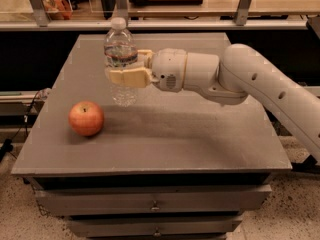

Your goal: Move water bottle near apple

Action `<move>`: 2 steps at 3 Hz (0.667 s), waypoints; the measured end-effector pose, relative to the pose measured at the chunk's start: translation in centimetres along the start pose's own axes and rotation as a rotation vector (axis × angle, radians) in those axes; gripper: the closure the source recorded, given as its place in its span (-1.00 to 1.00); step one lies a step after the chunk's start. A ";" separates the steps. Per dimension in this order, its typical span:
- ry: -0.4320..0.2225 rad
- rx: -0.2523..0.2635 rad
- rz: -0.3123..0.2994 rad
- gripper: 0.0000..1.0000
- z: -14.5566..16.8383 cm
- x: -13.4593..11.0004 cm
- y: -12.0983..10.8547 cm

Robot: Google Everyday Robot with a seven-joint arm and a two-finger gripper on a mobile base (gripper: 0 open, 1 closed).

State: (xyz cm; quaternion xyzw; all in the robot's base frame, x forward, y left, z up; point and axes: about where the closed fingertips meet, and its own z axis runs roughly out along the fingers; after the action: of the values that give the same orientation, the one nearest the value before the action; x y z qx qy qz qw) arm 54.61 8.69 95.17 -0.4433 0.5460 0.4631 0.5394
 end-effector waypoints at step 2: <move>-0.004 -0.083 0.002 0.93 2.6 2.0 1.4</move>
Offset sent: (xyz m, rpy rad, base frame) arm -0.0093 0.0316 -0.0314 0.0042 0.0122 0.0990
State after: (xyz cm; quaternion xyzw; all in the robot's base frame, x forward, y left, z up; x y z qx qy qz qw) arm 53.60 11.54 93.28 -0.4639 0.5257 0.4867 0.5211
